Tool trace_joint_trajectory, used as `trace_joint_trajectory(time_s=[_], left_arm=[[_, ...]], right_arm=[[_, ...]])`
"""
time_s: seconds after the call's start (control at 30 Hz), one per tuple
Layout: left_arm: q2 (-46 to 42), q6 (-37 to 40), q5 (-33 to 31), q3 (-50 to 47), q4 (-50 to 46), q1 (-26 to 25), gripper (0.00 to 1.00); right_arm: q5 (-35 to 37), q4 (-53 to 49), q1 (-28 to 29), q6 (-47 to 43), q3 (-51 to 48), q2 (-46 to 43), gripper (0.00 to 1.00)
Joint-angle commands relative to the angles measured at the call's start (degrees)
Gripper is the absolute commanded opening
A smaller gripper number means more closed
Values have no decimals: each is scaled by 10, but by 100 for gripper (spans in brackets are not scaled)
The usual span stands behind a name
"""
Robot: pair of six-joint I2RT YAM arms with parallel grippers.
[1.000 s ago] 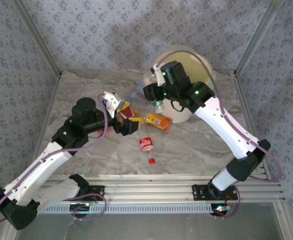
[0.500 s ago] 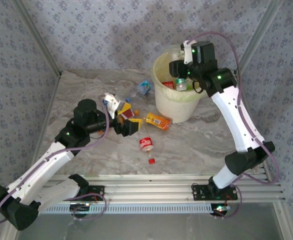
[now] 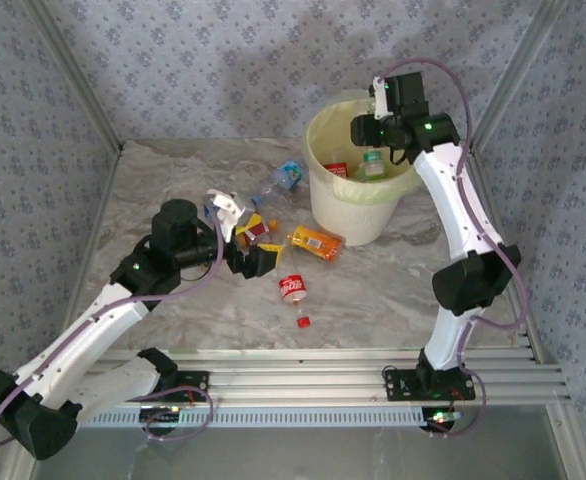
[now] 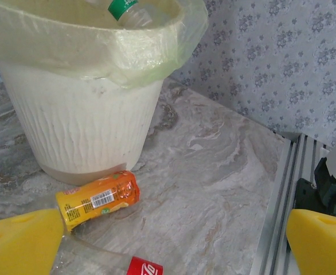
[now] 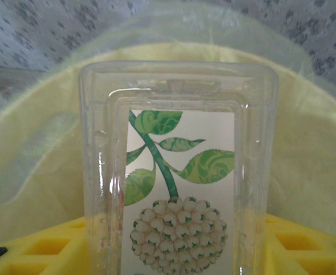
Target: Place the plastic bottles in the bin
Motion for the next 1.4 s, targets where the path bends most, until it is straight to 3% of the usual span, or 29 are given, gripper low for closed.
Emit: trace_joint_trajectory(time_s=[0.0, 0.47, 0.67, 1.07, 1.37], left_arm=[[4, 18, 14, 26, -16, -4, 100], [12, 39, 3, 36, -51, -8, 100], [10, 47, -6, 32, -60, -10, 100], [10, 47, -3, 32, -58, -10, 100], [6, 56, -1, 32, -63, -9, 100]], right_arm=[[7, -50, -6, -20, 26, 21, 59], [99, -102, -19, -35, 9, 68, 58], [104, -96, -19, -33, 2, 68, 64], [103, -96, -11, -37, 30, 31, 78], [102, -89, 18, -40, 29, -46, 79]])
